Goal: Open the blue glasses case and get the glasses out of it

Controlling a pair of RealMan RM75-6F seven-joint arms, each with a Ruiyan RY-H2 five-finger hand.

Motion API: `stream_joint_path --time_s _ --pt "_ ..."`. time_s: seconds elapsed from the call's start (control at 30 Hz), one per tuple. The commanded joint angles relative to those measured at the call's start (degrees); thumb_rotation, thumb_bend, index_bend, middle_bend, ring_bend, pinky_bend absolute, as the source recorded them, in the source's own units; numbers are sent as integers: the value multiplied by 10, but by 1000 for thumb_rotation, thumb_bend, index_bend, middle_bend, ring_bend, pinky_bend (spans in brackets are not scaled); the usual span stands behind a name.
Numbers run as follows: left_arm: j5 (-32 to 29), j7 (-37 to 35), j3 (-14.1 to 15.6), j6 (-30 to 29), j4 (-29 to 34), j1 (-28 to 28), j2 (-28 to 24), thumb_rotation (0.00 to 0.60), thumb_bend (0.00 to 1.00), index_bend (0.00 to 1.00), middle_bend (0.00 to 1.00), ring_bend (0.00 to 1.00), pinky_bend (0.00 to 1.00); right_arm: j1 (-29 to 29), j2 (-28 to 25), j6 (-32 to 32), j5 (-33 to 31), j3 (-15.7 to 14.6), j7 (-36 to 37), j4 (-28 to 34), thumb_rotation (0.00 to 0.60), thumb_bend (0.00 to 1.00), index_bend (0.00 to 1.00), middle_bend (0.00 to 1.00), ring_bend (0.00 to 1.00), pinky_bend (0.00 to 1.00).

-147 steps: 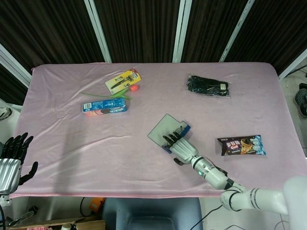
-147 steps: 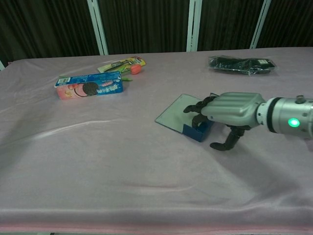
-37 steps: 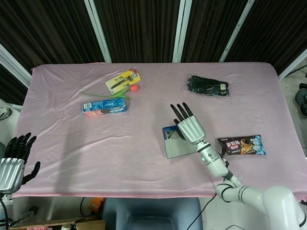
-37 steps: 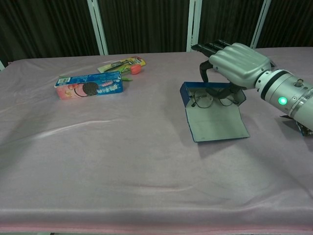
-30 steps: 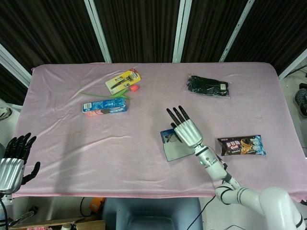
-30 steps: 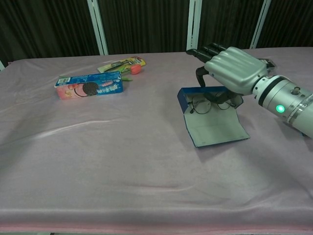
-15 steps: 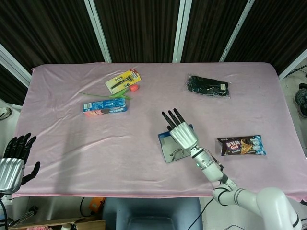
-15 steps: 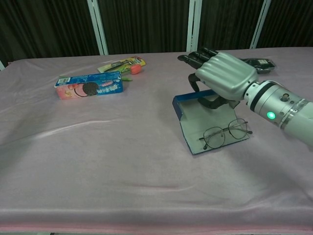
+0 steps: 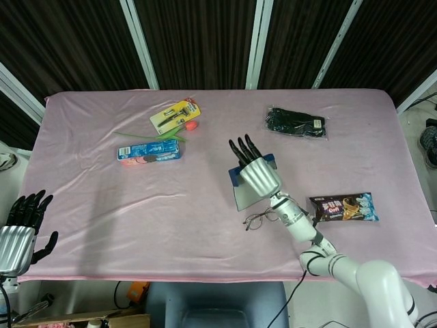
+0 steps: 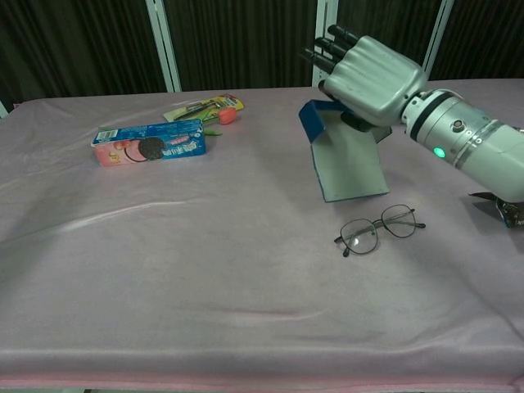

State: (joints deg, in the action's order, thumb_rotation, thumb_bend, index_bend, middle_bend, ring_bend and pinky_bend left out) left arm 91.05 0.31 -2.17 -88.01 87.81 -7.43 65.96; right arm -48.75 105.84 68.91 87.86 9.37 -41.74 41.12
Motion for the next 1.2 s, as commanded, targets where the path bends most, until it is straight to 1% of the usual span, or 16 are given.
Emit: stream_joint_path --time_s 0.03,0.1,0.17,0.23,0.27,0.3,0.37,0.43,0.53,0.6,0.7,0.77,0.83,0.93,1.07,1.2 --pt "1 0 0 0 -1 0 0 600 378 0 0 0 0 -7 14 -40 -35 21 6 -41 600 548 677 99 0 0" --pt "1 1 1 0 -1 0 1 600 378 0 0 0 0 -6 21 -57 -47 24 20 -61 600 548 659 99 0 0" --pt "0 3 1 4 -1 -2 1 600 378 0 0 0 0 -6 32 -82 -68 32 34 -79 600 548 606 99 0 0" --pt "-1 6 1 9 0 -4 2 600 377 0 0 0 0 -9 42 -105 -87 43 45 -93 600 548 522 99 0 0" --pt "-2 8 1 12 0 -5 3 600 377 0 0 0 0 -11 45 -114 -93 47 48 -97 600 544 447 99 0 0" --pt "-3 9 1 13 1 -6 3 600 377 0 0 0 0 -13 47 -123 -100 50 52 -99 600 537 413 98 0 0" --pt "-6 12 0 15 1 -6 4 600 377 0 0 0 0 -15 47 -135 -109 54 62 -93 600 470 290 81 0 0" --pt "-8 14 -1 16 2 -7 5 600 377 0 0 0 0 -12 39 -136 -111 53 75 -77 600 413 253 49 0 0" --pt "-10 17 -1 17 2 -7 5 600 377 0 0 0 0 0 16 -110 -95 40 93 -35 600 387 262 11 0 0" --pt "-10 17 -1 18 2 -8 5 600 378 0 0 0 0 12 -3 -90 -82 29 101 1 600 384 279 10 0 0" --pt "-10 18 -1 17 3 -7 6 600 378 0 0 0 0 36 -46 -63 -64 8 103 75 600 381 324 10 0 0" --pt "-9 18 -1 14 3 -6 6 600 378 0 0 0 0 56 -84 -48 -51 -9 115 141 600 381 365 10 0 0" --pt "-8 19 -1 11 3 -5 6 600 378 0 0 0 0 76 -123 -34 -39 -26 126 206 600 381 435 11 0 0" --pt "-10 19 -2 16 2 -7 6 600 377 0 0 0 0 100 -164 -13 -20 -52 103 267 600 381 530 11 0 0" --pt "-19 22 -4 23 4 -9 5 600 377 0 0 0 0 118 -192 -20 -11 -78 108 316 600 381 575 12 0 0" --pt "-16 24 -4 21 3 -10 7 600 376 0 0 0 0 121 -195 -47 -9 -95 116 322 600 382 600 13 0 0"
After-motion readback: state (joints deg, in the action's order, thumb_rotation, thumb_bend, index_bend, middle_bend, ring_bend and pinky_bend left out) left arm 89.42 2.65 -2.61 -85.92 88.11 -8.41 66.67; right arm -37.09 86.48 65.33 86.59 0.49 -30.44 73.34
